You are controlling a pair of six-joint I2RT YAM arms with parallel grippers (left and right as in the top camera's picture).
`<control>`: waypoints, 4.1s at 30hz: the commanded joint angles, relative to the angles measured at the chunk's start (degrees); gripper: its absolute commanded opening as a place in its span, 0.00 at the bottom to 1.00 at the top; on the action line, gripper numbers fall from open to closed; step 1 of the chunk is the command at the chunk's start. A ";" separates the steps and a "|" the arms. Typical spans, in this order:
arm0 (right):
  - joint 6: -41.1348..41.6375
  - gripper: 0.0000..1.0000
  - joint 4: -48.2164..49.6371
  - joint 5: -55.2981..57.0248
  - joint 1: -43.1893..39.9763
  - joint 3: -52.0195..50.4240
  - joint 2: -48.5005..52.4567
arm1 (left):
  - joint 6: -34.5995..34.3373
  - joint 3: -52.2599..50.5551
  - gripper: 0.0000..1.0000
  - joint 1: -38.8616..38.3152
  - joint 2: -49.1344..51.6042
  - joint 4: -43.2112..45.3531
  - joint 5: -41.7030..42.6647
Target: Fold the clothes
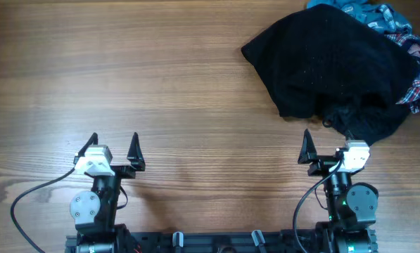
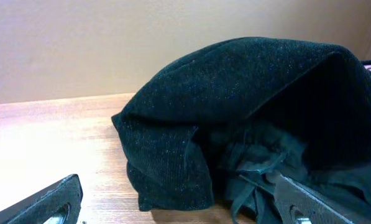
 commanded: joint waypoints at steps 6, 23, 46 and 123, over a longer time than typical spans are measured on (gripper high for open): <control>-0.22 1.00 0.37 -0.79 -0.24 -0.31 -0.90 | 0.87 -0.39 1.00 0.37 -0.39 -0.15 -0.35; 4.83 1.00 0.57 -4.63 -0.24 3.48 7.41 | 0.87 -0.39 1.00 0.37 -0.39 -0.15 -0.35; 0.72 1.00 -10.19 -18.84 -0.26 48.46 58.77 | 0.87 -0.39 1.00 0.37 -0.39 -0.17 -0.35; 15.74 1.00 -46.88 -38.86 -39.04 79.43 92.91 | -4.87 51.06 1.00 -14.05 87.73 11.54 16.11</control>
